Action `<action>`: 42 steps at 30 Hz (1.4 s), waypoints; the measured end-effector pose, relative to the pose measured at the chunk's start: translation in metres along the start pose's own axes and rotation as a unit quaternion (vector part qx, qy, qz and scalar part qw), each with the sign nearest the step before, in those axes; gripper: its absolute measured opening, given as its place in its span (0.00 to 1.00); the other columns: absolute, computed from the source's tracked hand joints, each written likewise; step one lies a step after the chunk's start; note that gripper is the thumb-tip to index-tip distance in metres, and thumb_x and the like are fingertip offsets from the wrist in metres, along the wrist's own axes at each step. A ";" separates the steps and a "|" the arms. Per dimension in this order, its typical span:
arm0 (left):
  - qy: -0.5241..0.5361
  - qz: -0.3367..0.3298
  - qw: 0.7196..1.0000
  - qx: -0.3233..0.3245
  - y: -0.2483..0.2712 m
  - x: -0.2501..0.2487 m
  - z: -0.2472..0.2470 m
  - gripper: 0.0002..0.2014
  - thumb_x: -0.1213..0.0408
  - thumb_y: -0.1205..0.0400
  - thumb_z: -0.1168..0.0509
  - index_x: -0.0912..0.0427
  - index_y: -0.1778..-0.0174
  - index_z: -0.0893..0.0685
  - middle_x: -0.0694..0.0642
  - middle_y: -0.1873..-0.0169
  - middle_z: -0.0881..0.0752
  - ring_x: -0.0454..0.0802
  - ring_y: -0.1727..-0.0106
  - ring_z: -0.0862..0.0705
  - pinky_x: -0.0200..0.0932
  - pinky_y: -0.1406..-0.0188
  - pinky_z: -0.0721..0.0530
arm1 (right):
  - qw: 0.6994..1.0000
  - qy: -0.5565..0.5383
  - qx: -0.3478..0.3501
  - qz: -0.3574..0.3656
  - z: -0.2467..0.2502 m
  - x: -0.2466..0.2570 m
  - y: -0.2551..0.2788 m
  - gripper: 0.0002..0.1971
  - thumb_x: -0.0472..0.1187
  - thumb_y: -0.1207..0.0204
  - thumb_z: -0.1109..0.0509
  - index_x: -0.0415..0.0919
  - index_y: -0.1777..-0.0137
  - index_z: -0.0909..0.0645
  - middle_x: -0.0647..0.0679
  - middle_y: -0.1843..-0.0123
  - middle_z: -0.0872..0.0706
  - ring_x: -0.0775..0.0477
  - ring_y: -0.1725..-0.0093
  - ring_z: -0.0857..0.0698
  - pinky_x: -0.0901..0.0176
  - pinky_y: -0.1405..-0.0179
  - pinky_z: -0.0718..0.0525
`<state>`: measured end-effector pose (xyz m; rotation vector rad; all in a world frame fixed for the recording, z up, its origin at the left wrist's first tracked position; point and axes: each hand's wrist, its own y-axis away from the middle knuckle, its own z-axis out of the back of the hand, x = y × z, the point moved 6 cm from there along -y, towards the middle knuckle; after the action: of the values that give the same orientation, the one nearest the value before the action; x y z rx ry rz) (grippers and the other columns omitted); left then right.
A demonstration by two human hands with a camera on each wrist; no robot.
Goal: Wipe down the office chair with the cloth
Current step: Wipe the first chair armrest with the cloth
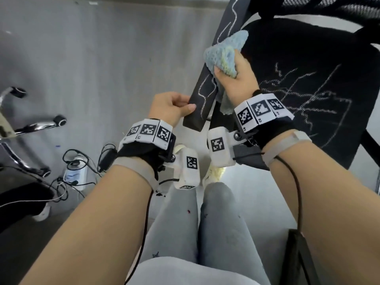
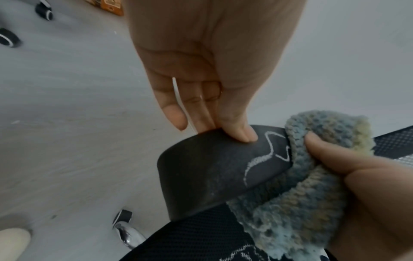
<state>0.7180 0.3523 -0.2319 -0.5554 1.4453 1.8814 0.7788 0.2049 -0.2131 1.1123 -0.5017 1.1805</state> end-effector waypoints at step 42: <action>0.077 0.111 0.982 0.135 0.028 0.064 -0.022 0.16 0.54 0.13 0.53 0.49 0.34 0.26 0.49 0.43 0.19 0.47 0.40 0.20 0.53 0.38 0.21 | 0.971 0.161 0.036 0.173 -0.026 -0.001 0.054 0.21 0.35 0.26 0.33 0.63 0.40 0.22 0.48 0.19 0.44 0.53 0.36 0.35 0.76 0.38 0.36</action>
<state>0.6529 0.3438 -0.2639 -0.4302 1.8978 1.7964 0.7240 0.2263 -0.2023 0.8893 -0.4126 1.6628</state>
